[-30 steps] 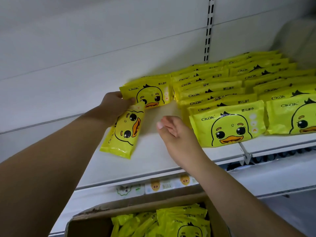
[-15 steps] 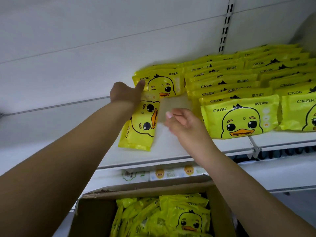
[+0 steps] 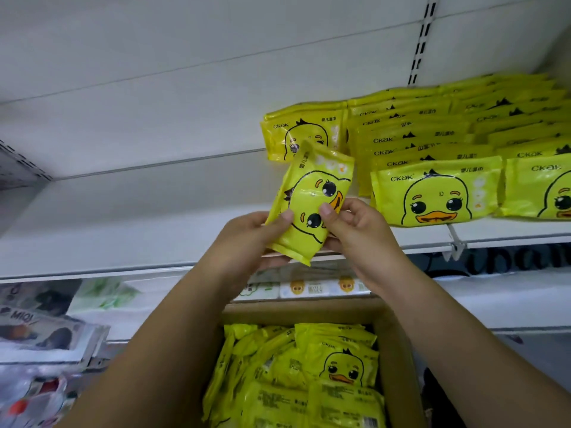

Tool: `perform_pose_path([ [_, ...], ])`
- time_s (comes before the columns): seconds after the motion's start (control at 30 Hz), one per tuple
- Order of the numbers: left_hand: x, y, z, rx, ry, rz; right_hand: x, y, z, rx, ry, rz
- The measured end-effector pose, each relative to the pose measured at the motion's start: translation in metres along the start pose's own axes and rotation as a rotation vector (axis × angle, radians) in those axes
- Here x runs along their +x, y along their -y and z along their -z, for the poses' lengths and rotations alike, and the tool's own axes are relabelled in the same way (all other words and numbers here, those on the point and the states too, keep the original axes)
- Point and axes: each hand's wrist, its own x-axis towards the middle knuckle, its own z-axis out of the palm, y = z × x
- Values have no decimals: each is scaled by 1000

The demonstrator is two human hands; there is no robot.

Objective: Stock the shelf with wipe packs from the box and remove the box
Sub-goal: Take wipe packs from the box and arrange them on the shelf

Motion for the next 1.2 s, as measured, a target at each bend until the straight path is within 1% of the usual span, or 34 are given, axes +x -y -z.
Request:
perform_pose_path([
  [0.13, -19, 20, 0, -1, -105, -95, -1, 5, 1, 96, -5, 13],
  [0.23, -26, 18, 7, 82, -88, -117, -2, 17, 9, 223, -70, 1],
  [0.3, -28, 13, 16, 146, -72, -138, -2, 20, 14, 117, -77, 0],
  [0.37, -27, 11, 26, 172, -117, -182, -4, 19, 16, -56, -35, 47],
  [0.43, -27, 12, 30, 96, -191, -201, -6, 19, 15, -159, -23, 107],
  [0.57, -30, 20, 26, -32, -213, -180, -8, 20, 9, -199, -44, 172],
  [0.63, -31, 22, 22, -108, -255, -177, -8, 17, 5, -150, -69, 150],
  [0.77, -32, 22, 9, -287, -363, -199, -8, 16, -5, 45, -167, 42],
  [0.87, -30, 20, -1, -376, -446, -189, -8, 14, -12, 105, -212, 7],
  [0.9, -29, 21, -2, -361, -451, -180, -8, 14, -12, 115, -225, -1],
  [0.93, -29, 21, -2, -336, -422, -171, -8, 15, -11, 126, -239, -6],
  [1.03, -29, 22, 6, -171, -222, -128, -6, 17, 0, 172, -261, -25],
  [1.07, -27, 21, 9, -115, -178, -128, -5, 17, 3, 162, -259, -25],
  [1.13, -20, 18, 15, -68, -170, -148, -4, 16, 7, 94, -219, -12],
  [1.2, -8, 13, 20, -89, -208, -154, -3, 13, 9, -10, -200, 63],
])
